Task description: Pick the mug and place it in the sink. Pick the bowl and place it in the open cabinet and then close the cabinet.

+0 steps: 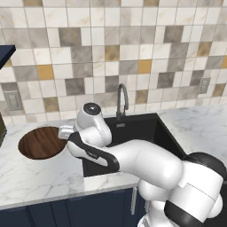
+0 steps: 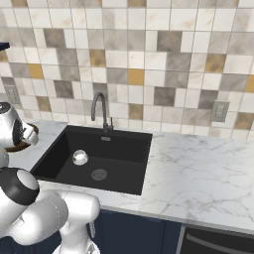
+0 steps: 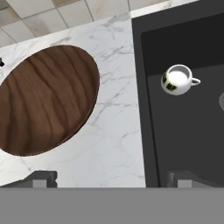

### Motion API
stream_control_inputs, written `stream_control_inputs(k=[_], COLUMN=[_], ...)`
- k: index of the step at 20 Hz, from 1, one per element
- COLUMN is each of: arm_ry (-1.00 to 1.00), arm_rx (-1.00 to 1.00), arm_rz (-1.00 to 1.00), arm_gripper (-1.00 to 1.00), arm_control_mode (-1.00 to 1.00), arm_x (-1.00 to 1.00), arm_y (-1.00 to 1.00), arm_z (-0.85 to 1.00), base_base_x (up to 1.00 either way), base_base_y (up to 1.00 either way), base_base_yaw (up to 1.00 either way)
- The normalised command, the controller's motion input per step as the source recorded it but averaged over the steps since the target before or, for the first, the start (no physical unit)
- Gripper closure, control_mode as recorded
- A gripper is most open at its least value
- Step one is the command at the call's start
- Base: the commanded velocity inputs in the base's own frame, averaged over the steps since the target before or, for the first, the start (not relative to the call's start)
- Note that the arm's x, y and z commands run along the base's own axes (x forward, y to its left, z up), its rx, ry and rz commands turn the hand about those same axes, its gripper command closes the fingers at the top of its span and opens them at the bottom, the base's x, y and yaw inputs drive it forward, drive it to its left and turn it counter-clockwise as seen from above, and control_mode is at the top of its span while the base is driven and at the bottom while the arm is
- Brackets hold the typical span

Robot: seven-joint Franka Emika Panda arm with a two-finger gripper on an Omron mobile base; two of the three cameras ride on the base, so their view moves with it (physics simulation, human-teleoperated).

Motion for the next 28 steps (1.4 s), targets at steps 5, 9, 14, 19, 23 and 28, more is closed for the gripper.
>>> stream_control_inputs(k=[5,9,14,19,23,28], arm_ry=[0.0,0.0,0.0,0.0,0.0,0.0], arm_rx=[0.0,0.0,0.0,0.0,0.0,0.01], arm_rz=[0.0,0.0,0.0,0.0,0.0,0.0], arm_gripper=[-1.0,-1.0,-1.0,-1.0,-1.0,-1.0], arm_control_mode=[-1.0,-1.0,-1.0,-1.0,-1.0,-1.0], arm_x=[0.11,0.27,0.23,0.24,0.05,0.03], arm_y=[0.01,0.05,0.12,0.21,0.1,0.07], arm_z=[-0.18,-0.19,-0.11,-0.07,0.0,-0.21], base_base_x=[0.0,0.0,0.0,0.0,0.0,0.0], base_base_y=[0.0,0.0,0.0,0.0,0.0,0.0], base_base_yaw=[0.0,0.0,0.0,0.0,0.0,0.0])
